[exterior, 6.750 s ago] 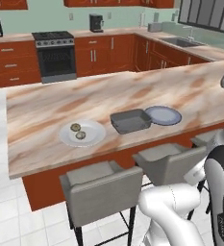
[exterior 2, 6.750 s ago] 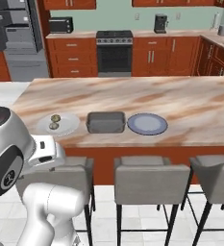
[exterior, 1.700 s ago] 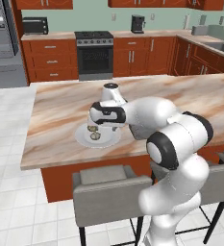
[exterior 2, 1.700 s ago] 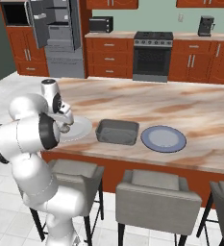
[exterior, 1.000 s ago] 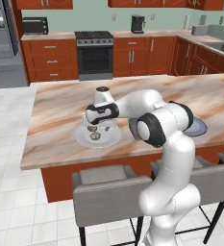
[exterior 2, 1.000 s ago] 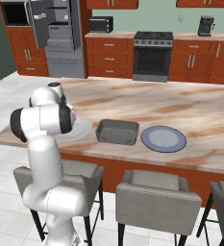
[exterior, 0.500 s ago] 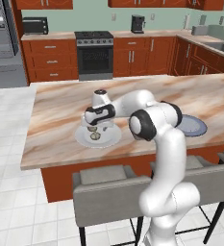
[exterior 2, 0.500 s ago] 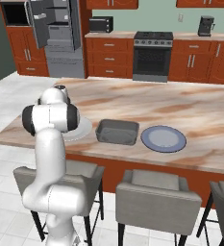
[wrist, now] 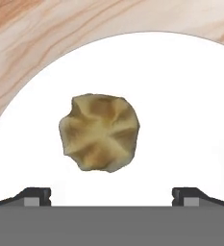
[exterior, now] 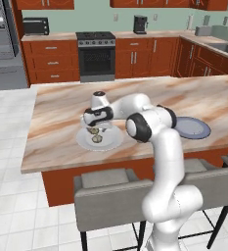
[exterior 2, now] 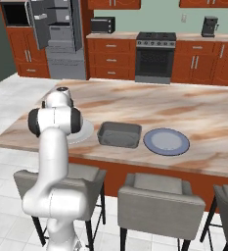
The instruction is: Place two dumplings into each of the tupperware containers and then place the containers in the fridge.
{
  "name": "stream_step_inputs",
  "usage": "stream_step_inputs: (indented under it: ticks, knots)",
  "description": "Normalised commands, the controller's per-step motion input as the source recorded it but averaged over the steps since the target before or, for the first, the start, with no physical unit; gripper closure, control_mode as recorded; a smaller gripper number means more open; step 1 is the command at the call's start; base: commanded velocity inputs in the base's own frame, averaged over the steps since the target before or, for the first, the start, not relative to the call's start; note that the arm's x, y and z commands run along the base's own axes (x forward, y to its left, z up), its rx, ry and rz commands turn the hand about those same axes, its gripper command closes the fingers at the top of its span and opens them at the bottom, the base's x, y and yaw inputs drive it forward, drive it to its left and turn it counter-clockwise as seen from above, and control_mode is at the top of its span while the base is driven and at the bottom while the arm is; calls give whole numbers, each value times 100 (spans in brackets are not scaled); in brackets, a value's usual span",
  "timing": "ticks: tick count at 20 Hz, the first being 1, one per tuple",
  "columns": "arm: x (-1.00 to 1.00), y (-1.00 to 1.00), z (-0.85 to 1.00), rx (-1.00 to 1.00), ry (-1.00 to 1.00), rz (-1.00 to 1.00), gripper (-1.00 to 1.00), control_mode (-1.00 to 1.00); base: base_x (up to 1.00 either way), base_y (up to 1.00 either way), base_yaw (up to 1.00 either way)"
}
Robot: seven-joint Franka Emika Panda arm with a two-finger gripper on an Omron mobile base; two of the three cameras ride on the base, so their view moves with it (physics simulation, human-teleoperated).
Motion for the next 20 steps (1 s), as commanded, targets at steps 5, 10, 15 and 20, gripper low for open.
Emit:
stream_step_inputs:
  ticks: [5,10,15,20]
  knots:
    - [15,2,-23,0,0,0,-100,-100,0,0,0]
    - [29,0,-20,0,0,0,-100,-100,0,0,0]
    - [35,5,-12,0,0,0,-100,-100,0,0,0]
    - [13,12,-11,0,0,0,100,-100,0,0,0]
